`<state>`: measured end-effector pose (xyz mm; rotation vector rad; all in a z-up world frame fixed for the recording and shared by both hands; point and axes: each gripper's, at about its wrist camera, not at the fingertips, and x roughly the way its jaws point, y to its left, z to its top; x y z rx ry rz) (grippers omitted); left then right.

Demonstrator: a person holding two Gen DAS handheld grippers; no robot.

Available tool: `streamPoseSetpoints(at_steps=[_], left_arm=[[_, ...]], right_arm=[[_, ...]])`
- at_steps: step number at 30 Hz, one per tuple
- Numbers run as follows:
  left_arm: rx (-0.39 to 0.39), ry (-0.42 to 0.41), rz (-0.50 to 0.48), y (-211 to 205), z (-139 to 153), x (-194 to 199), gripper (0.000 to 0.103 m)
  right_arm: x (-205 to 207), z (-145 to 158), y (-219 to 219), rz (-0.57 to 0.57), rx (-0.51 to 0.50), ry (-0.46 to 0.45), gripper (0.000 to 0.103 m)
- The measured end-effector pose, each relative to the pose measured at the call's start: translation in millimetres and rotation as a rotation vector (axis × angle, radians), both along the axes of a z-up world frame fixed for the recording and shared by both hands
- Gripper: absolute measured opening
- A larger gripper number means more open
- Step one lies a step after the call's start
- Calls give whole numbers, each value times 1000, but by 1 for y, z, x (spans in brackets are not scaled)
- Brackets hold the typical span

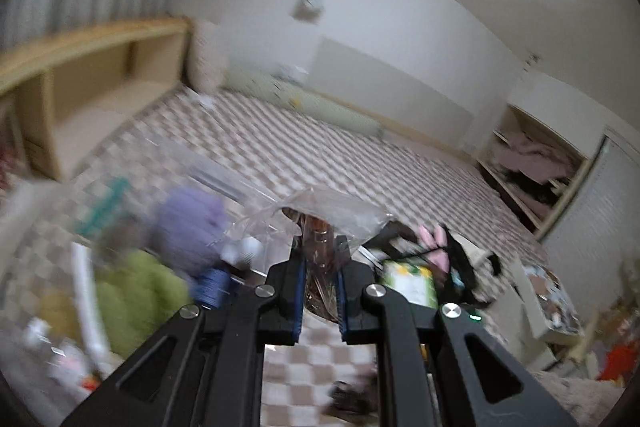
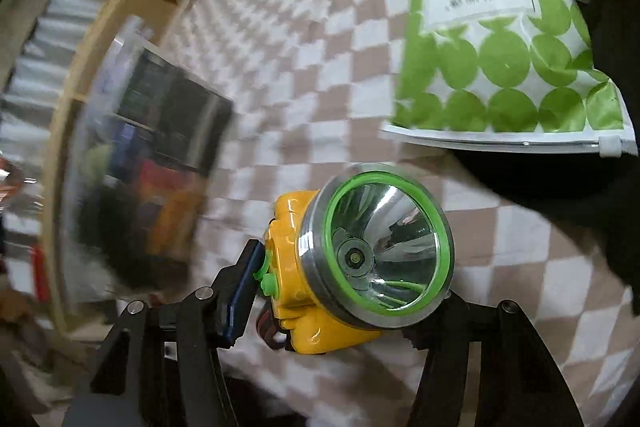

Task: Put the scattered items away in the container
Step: 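Carry the plastic bag with the left tool over the clear storage box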

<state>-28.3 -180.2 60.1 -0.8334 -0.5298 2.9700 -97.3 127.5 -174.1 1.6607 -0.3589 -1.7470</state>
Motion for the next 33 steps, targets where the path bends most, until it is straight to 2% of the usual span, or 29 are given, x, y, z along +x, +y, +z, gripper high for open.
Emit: streamPoseSetpoints(at_steps=[3, 8, 12, 14, 19, 24, 29, 33], left_arm=[[-53, 3, 84, -29, 12, 14, 13], [-210, -44, 209, -64, 26, 35, 13], [-340, -135, 270, -83, 21, 36, 13], [-426, -209, 281, -90, 10, 29, 13], [-593, -378, 252, -95, -32, 10, 13], [-692, -490, 205, -96, -66, -9, 13], [-763, -565, 148, -95, -85, -35, 14], [-724, -599, 83, -96, -94, -56, 14]], right_arm=[[3, 21, -11, -13, -78, 8, 61], [7, 44, -12, -25, -191, -1, 61], [10, 54, -6, -32, -259, -37, 61], [12, 59, -3, -24, -268, -38, 61], [15, 62, -10, -10, -293, -46, 61], [16, 65, -7, -5, -305, -42, 61], [15, 65, -4, -5, -303, -37, 61], [15, 64, -2, -5, -298, -39, 61]])
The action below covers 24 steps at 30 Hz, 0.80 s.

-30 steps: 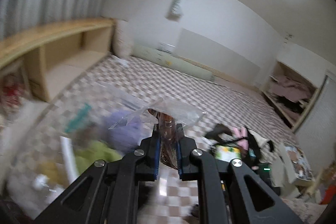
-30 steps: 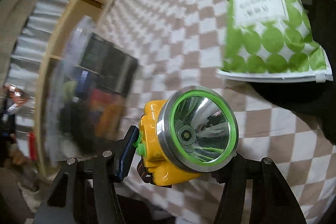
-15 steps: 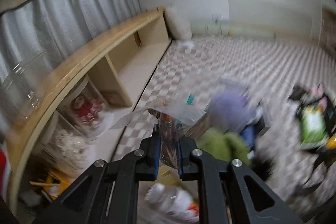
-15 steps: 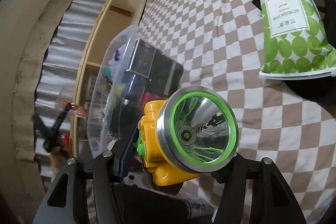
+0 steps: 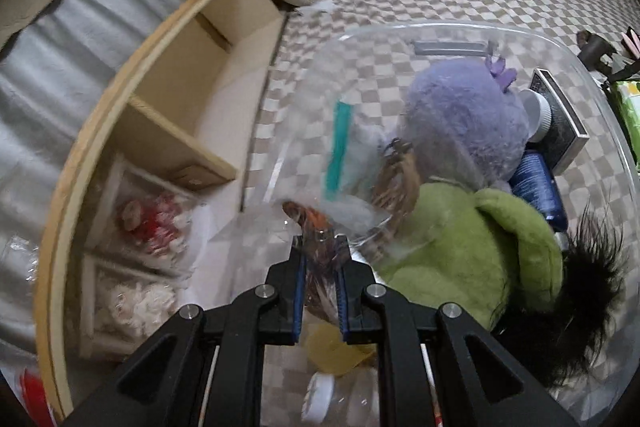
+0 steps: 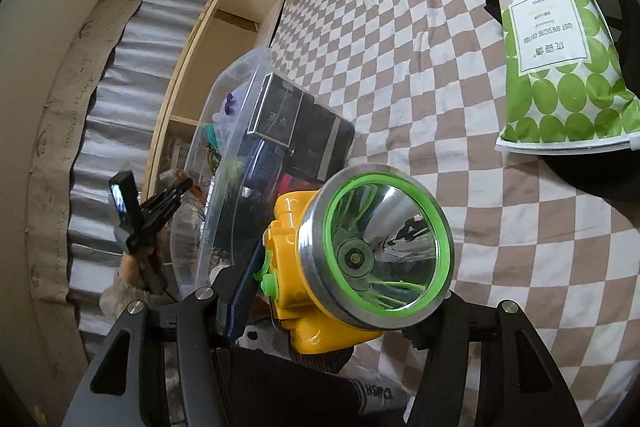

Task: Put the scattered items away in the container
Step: 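Carry the plastic bag with the left tool over the clear storage box, then open the left tool to drop the plastic bag into the box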

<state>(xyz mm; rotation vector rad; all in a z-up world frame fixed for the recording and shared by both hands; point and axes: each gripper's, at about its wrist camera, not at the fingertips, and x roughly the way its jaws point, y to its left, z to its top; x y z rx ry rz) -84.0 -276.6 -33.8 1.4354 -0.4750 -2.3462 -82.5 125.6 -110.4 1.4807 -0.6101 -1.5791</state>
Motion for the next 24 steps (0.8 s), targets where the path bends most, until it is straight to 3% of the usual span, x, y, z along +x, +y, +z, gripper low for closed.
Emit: streamPoseSetpoints(at_steps=[2, 4, 5, 6, 8, 11, 17, 24], left_arm=[[48, -17, 8, -7, -5, -6, 20], [104, -37, 15, -13, -10, -12, 34], [130, -51, 24, -16, -13, -14, 57], [160, -71, 40, -20, -16, -14, 69], [192, -63, 45, -22, -15, -14, 69], [264, -23, 58, -22, -2, -4, 86], [331, 105, 44, -18, 31, 31, 88], [430, 273, 69, -26, 54, 82, 88]], right_arm=[[0, 0, 1, 0, 1, 0, 61], [0, 1, 2, 1, -2, -2, 61], [1, 1, 2, 1, -2, 0, 61], [1, 3, 2, 2, -2, 2, 61], [3, 5, 2, 4, -3, 8, 61], [5, 9, -1, 7, 0, 22, 61], [15, 25, -18, 36, -29, 50, 61], [35, 71, -47, 72, -119, 126, 61]])
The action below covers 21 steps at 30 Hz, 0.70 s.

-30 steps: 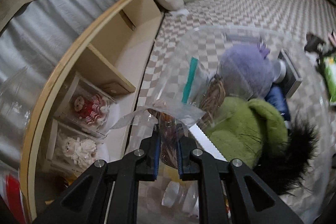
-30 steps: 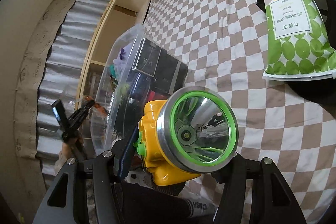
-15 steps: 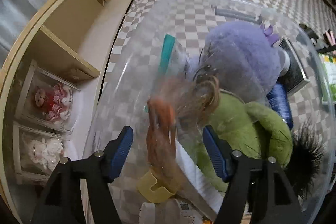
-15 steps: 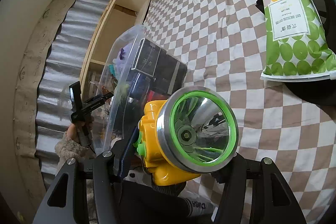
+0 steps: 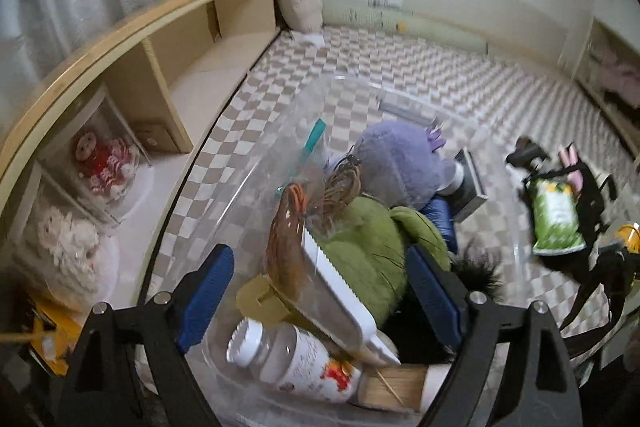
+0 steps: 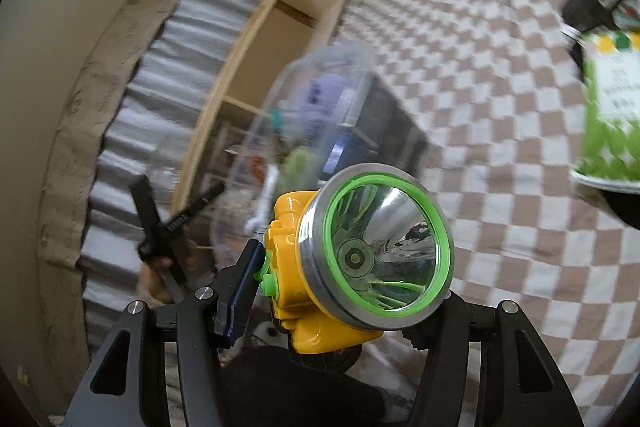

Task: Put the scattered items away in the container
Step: 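Open the left tool to drop the plastic bag into the box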

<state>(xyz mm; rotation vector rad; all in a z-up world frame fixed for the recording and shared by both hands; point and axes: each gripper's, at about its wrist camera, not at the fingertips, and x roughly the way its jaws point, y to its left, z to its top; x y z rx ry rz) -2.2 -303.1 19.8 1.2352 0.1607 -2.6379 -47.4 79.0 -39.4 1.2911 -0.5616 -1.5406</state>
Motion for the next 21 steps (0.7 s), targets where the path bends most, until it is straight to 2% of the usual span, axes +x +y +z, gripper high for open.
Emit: streamPoseSetpoints(at_steps=[4, 8, 12, 18, 21], left_arm=[[30, 84, 50, -10, 6, 26, 88], [18, 163, 98, -11, 12, 55, 89], [12, 226, 110, -12, 19, 78, 90], [2, 302, 129, -22, 34, 107, 93], [2, 322, 146, -30, 39, 118, 93]], right_arm=[[8, 38, -22, 22, -68, 51, 61], [15, 78, -56, 57, -112, 124, 61], [28, 102, -102, 108, -132, 192, 61], [47, 105, -181, 143, -71, 299, 61], [50, 95, -218, 187, -35, 309, 61]])
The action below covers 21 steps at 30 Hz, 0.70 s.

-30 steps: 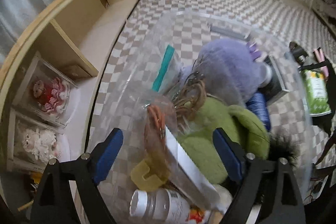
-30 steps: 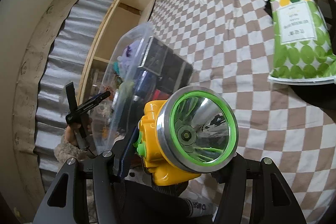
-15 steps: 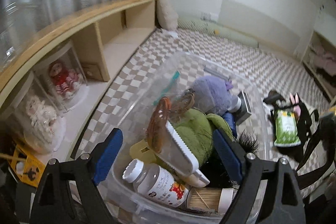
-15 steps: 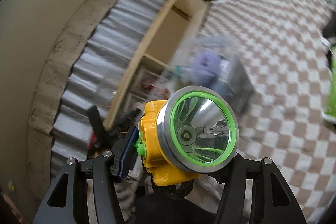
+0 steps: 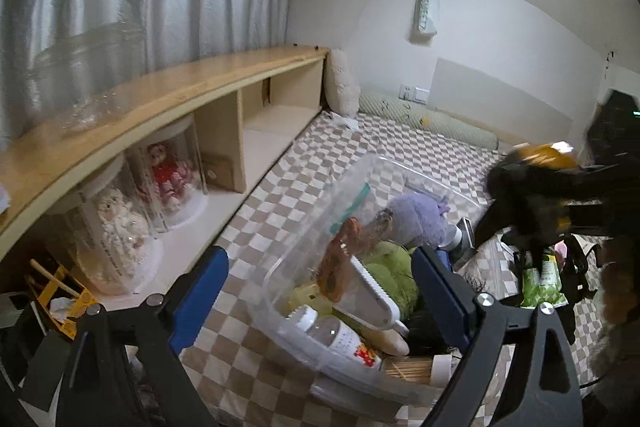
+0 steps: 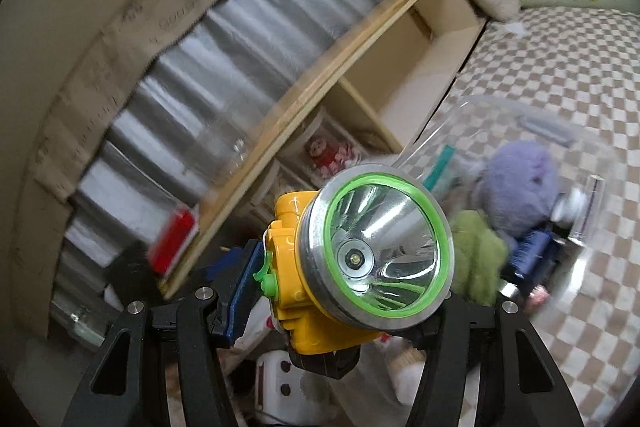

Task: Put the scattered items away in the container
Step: 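Open the left tool to drop the plastic bag into the box, then lower the yellow headlamp into the box and open the right tool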

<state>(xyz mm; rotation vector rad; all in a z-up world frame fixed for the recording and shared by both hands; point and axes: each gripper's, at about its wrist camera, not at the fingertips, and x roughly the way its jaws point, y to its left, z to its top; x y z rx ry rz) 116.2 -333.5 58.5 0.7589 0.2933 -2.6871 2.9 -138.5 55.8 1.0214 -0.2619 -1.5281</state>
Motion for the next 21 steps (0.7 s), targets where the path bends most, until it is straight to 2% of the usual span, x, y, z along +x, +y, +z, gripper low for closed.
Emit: streamPoseSetpoints(at_steps=[4, 7, 11, 15, 16, 18, 19, 20, 21], left_arm=[[13, 16, 21, -10, 1, 11, 93], [16, 26, 35, -16, 0, 18, 93], [24, 24, 39, -21, -5, 20, 93], [21, 7, 40, -26, -11, 17, 93], [20, 2, 40, -26, -13, 16, 93], [17, -5, 38, -28, -16, 14, 93], [15, -10, 37, -28, -17, 13, 93], [14, -13, 36, -28, -18, 12, 93], [14, -13, 32, -28, -19, 11, 93]], right_arm=[[2, -11, -48, 48, 89, 55, 61], [-3, -23, -80, 91, 147, 61, 61], [-13, -50, -114, 131, 219, 38, 61], [-14, -80, -139, 188, 345, 70, 62], [-13, -87, -140, 192, 376, 91, 65], [-17, -91, -137, 181, 355, 102, 81], [-21, -90, -133, 176, 332, 94, 96], [-24, -87, -129, 165, 312, 93, 102], [-28, -82, -127, 156, 289, 92, 102]])
